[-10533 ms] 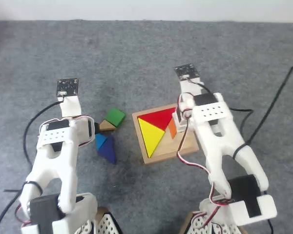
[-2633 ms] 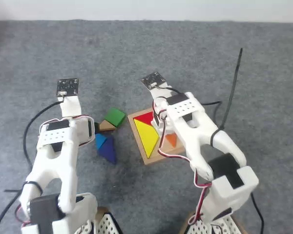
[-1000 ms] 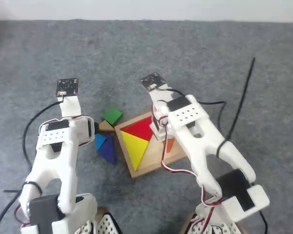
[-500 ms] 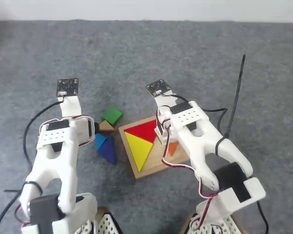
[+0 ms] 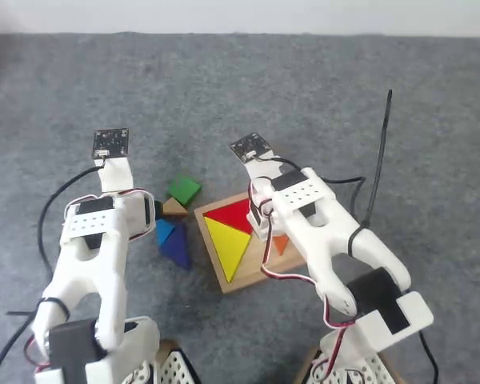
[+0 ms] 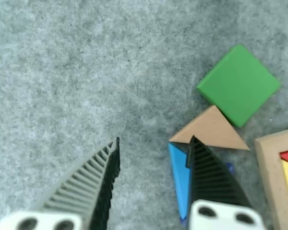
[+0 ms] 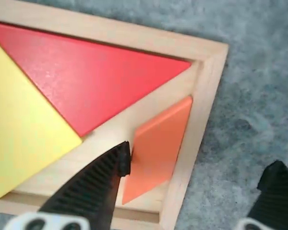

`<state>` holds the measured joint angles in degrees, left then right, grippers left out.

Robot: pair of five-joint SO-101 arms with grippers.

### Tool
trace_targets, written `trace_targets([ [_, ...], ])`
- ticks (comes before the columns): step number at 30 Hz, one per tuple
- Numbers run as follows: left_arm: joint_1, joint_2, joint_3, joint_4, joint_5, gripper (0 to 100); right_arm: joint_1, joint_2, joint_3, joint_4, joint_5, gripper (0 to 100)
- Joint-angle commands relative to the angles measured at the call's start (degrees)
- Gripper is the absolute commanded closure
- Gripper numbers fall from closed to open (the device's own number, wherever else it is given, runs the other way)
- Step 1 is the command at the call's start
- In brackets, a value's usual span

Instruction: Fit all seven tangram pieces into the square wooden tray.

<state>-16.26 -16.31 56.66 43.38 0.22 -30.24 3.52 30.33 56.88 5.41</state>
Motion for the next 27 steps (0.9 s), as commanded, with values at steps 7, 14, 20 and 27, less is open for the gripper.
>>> trace_targets([
  [7, 0.3, 0.0, -0.2, -1.1, -0.4, 78, 2.1, -9.1, -0.5, 1.1, -0.6, 59.7],
  [14, 0.3, 0.0, -0.2, -1.1, -0.4, 78, 5.0, -11.6, 1.5, 4.8, -0.1, 60.0],
  [20, 0.3, 0.0, -0.2, -1.1, -0.4, 78, 6.6, -6.9, 3.2, 2.3, 2.1, 60.0],
  [27, 0.3, 0.0, -0.2, -1.1, -0.4, 78, 5.0, 0.2, 2.7, -0.8, 2.0, 60.0],
])
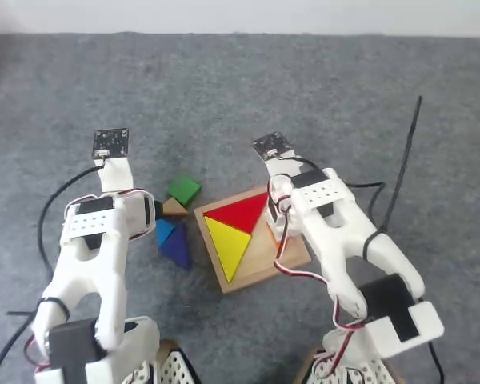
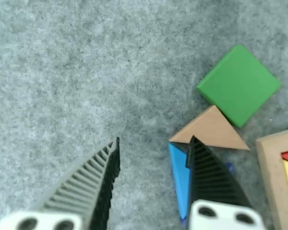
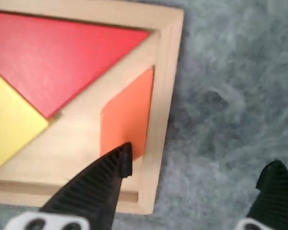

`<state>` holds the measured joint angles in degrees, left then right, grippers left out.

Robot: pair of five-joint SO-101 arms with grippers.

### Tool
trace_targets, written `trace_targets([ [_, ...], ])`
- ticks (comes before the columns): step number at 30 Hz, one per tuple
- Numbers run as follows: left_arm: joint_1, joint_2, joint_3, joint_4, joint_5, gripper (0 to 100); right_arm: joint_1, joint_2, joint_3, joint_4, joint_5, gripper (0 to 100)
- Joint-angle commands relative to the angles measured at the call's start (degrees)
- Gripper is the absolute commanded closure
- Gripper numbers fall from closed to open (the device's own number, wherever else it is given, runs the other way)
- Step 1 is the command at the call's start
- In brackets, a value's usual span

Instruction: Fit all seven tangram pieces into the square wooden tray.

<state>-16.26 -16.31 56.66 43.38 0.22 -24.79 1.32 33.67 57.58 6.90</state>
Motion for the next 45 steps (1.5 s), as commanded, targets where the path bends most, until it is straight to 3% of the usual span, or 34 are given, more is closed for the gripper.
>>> trace_targets([
  [1, 0.3, 0.0, -0.2, -1.1, -0.4, 78, -0.5, 2.9, -0.8, -2.1, 0.5, 60.1],
  [28, 0.3, 0.1, -0.2, -1.2, -0.4, 78, -0.5, 14.1, -18.5, 0.9, 0.3, 60.1],
  [35, 0.4, 0.1, -0.2, -1.2, -0.4, 78, -1.1, 3.2, -18.5, 1.9, -1.7, 60.0],
  [45, -3.8, -0.5, -1.9, -1.1, 0.0, 78, -12.1, -9.5, -10.0, -2.7, -1.5, 60.0],
])
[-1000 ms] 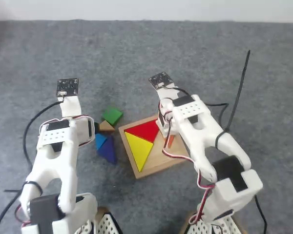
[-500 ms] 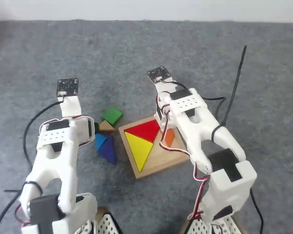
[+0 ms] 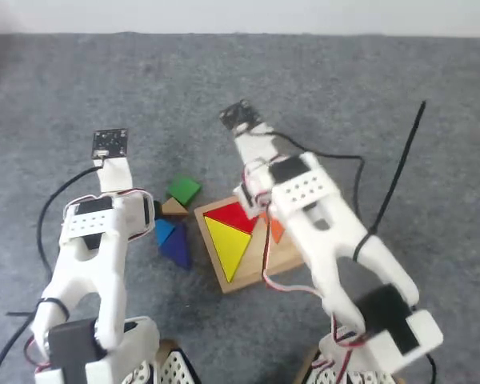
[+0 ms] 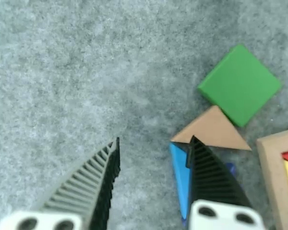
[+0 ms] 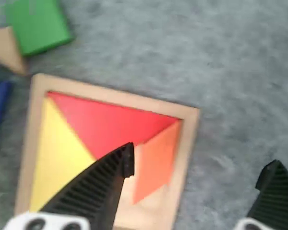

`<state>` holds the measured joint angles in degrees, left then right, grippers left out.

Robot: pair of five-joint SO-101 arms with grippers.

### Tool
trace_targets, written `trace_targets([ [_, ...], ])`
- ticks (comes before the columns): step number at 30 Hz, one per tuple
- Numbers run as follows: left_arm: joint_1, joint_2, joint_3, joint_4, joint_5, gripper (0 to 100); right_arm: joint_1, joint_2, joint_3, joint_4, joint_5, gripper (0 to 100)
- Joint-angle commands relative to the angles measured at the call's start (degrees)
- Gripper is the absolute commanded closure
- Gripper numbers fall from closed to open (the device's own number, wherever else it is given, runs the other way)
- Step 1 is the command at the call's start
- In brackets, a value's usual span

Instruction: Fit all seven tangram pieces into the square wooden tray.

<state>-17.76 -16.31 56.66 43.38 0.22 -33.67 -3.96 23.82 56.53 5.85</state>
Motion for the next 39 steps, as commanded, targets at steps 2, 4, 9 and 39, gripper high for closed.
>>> trace_targets([
  [2, -5.7, -0.5, -3.6, -1.1, 0.1, 78, -5.8, -4.4, -0.1, -1.9, -0.4, 60.0],
  [4, -9.3, -0.5, -5.8, -0.3, 1.1, 78, -8.0, -4.4, 0.2, -1.9, -0.4, 60.0],
  [9, -18.5, -0.2, -18.2, 11.6, -1.7, 77, -8.9, -5.0, 4.0, -4.0, -0.2, 60.0],
  [39, -32.0, -0.5, -5.3, 10.8, -8.5, 74, -12.9, 24.7, -34.3, 6.9, 19.4, 58.1],
])
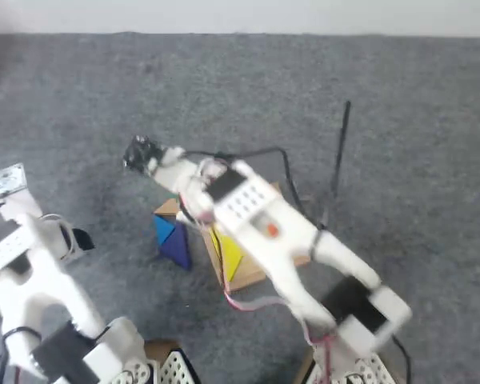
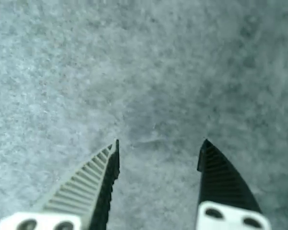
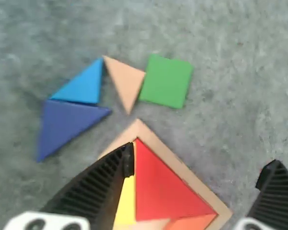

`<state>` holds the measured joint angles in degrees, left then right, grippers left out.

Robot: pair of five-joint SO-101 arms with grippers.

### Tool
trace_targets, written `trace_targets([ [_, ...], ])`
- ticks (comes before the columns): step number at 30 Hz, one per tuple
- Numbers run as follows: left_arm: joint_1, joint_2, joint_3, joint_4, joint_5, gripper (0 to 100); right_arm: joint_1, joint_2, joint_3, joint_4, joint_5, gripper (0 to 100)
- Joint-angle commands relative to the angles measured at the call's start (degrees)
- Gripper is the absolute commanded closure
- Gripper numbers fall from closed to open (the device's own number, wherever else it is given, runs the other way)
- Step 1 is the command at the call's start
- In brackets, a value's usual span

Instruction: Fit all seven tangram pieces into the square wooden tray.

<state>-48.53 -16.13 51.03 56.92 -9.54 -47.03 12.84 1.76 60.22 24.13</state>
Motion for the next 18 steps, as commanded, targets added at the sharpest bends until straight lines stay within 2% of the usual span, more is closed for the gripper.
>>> trace_targets([
  [1, -1.5, -0.6, 1.1, -3.8, 1.3, 74, 0.1, 10.4, -14.4, 3.9, 1.1, 57.5],
  [6, -4.0, -0.6, 3.5, -8.1, 1.7, 74, -2.8, 16.9, -20.2, 3.9, 1.4, 57.2],
  [14, -10.3, -0.3, 0.0, -7.7, 6.5, 74, -3.5, 19.6, -20.6, 0.8, 3.1, 57.3],
  [18, -10.4, -0.3, -0.1, -7.7, 6.6, 74, -4.9, 20.2, -21.7, -0.3, 3.1, 57.2],
])
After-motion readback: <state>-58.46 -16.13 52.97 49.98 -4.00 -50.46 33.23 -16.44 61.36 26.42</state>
